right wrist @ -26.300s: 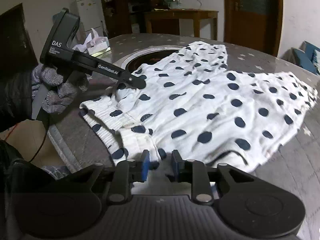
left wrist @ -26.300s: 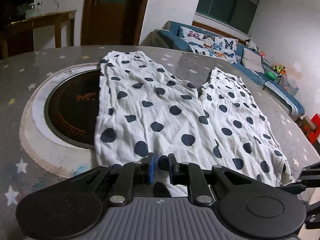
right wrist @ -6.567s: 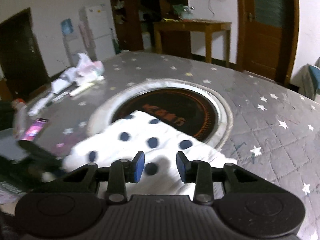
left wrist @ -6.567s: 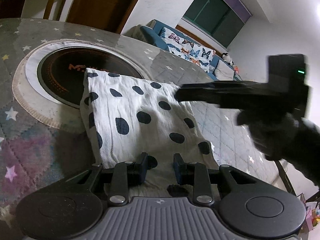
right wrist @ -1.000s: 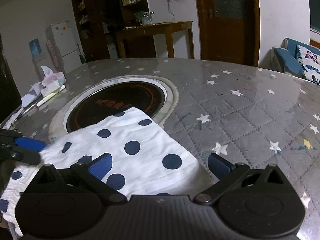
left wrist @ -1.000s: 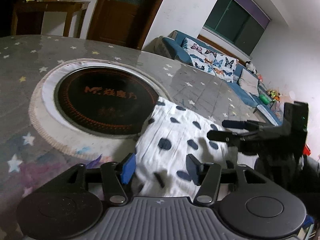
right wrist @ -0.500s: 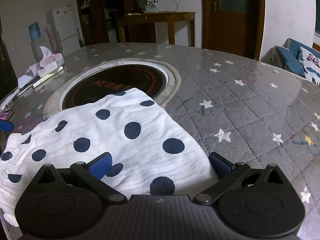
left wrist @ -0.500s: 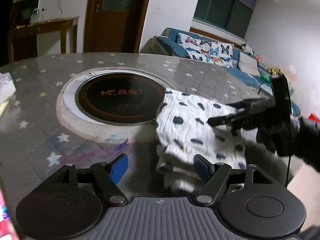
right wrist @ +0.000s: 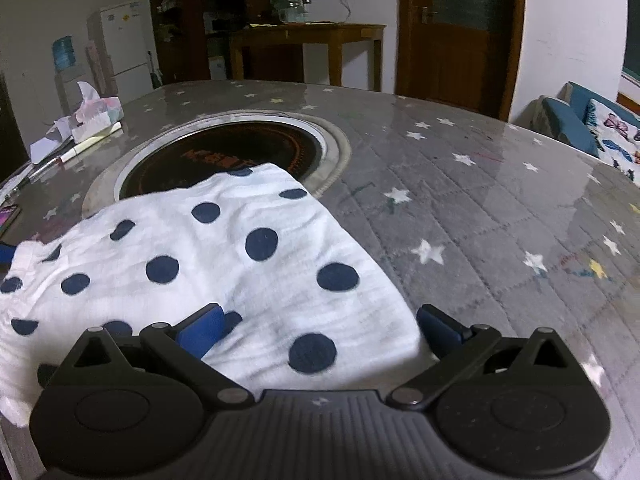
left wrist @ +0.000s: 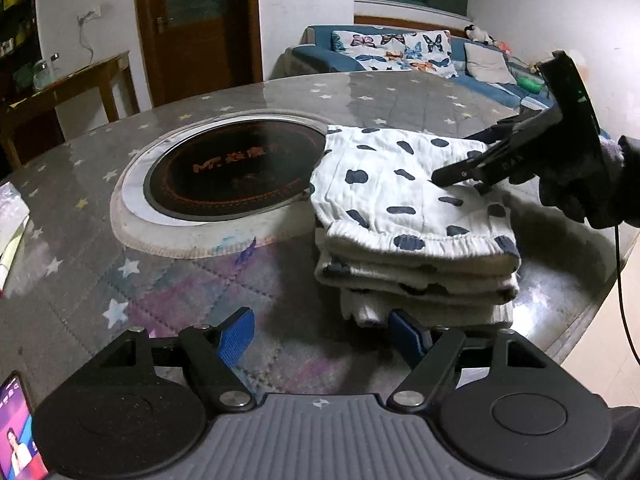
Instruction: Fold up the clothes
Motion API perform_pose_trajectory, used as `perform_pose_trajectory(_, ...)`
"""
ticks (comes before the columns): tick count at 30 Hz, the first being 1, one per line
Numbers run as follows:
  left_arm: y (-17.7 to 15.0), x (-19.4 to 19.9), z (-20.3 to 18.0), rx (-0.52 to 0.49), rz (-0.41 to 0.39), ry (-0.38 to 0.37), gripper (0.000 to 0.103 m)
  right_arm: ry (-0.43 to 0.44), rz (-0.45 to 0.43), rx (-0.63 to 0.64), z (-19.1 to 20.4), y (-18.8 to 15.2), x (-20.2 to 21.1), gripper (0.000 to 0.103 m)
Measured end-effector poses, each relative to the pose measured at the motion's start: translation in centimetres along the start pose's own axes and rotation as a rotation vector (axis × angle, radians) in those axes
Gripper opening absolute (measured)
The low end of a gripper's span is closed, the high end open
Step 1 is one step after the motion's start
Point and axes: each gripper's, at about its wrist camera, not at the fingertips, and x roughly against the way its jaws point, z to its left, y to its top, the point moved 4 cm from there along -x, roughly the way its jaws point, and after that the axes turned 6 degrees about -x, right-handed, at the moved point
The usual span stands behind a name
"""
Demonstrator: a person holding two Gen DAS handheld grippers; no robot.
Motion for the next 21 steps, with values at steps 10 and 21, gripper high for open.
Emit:
perform_pose_trajectory(10, 3.0, -3.8, 0.7, -0.033, -0.052, -0.001, 0.067, -0.14, -0.028, -0.125, -2.3, -3.0, 3.5, 0.103)
perform_pose_trajectory(21, 9.2, -9.7, -1.3, -0.077, -0.073, -0.046, 0.047, -0.315, -0.075, -0.293, -5.5, -6.4, 7.3, 0.103)
